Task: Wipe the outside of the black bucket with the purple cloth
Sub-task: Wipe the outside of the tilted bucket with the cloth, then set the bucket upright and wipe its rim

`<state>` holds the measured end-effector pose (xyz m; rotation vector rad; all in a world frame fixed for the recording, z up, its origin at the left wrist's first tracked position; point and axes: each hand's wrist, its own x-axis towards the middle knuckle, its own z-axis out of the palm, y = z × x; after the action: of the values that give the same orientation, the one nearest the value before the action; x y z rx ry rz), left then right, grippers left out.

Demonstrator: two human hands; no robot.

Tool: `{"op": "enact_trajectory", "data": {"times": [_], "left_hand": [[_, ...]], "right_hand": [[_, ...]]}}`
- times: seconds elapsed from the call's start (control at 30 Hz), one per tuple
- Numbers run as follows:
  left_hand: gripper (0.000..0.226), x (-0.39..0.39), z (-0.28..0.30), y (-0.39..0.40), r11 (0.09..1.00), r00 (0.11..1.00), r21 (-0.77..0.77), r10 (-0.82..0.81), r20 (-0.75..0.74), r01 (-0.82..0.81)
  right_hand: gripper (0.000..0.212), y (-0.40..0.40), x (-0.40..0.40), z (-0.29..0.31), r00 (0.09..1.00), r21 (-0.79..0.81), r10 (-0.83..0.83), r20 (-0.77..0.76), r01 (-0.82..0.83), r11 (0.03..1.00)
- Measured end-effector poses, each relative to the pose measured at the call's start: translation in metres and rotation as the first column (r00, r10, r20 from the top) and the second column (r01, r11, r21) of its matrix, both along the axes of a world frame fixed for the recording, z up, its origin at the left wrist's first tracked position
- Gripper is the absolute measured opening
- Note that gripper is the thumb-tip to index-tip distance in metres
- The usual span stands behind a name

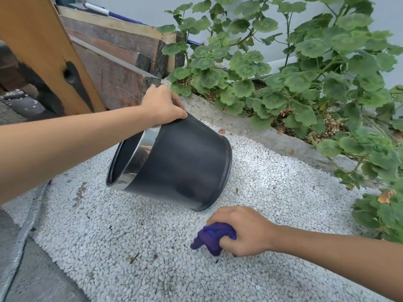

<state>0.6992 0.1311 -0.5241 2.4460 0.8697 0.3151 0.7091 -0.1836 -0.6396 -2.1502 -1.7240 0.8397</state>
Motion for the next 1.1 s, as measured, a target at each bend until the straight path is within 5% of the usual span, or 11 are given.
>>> {"op": "enact_trajectory", "data": {"times": [0.07, 0.17, 0.3, 0.43, 0.57, 0.7, 0.93, 1.1], "left_hand": [[0.005, 0.003, 0.004, -0.009, 0.999, 1.0, -0.035, -0.011, 0.027, 0.012], [0.012, 0.007, 0.008, -0.023, 0.993, 0.997, -0.115, -0.012, 0.081, 0.021], [0.042, 0.02, 0.011, -0.044, 0.987, 0.997, -0.158, -0.013, 0.078, 0.026], [0.069, 0.037, 0.004, -0.06, 0.959, 0.996, -0.285, 0.021, 0.082, 0.003], [0.07, 0.038, 0.013, -0.077, 0.94, 0.988, -0.342, 0.045, 0.145, 0.007], [0.068, 0.03, 0.005, -0.101, 0.869, 0.945, -0.468, 0.0, 0.328, 0.162], [0.074, 0.028, -0.016, -0.114, 0.933, 0.962, -0.292, -0.147, 0.232, 0.213], [0.024, -0.014, -0.037, -0.077, 0.9, 0.908, 0.287, -0.384, 0.17, 0.327]], "right_hand": [[0.03, -0.003, 0.006, 0.014, 0.941, 0.033, -0.263, -0.214, 0.276, 0.961], [0.04, 0.002, 0.023, 0.037, 0.616, -0.029, -0.632, -0.47, 0.705, 0.709], [0.064, 0.019, 0.051, 0.078, 0.287, -0.097, -0.626, -0.725, 0.857, 0.506], [0.062, 0.051, 0.071, 0.096, 0.313, -0.032, -0.646, -0.696, 0.885, 0.464], [0.025, 0.087, 0.086, 0.1, 0.316, -0.023, -0.689, -0.652, 0.9, 0.434], [0.055, 0.131, 0.101, 0.121, 0.462, 0.095, -0.71, -0.532, 0.866, 0.492], [0.049, 0.158, 0.119, 0.14, 0.49, 0.037, -0.769, -0.409, 0.852, 0.523], [0.029, 0.154, 0.126, 0.128, 0.584, 0.146, -0.807, -0.089, 0.809, 0.57]]}}
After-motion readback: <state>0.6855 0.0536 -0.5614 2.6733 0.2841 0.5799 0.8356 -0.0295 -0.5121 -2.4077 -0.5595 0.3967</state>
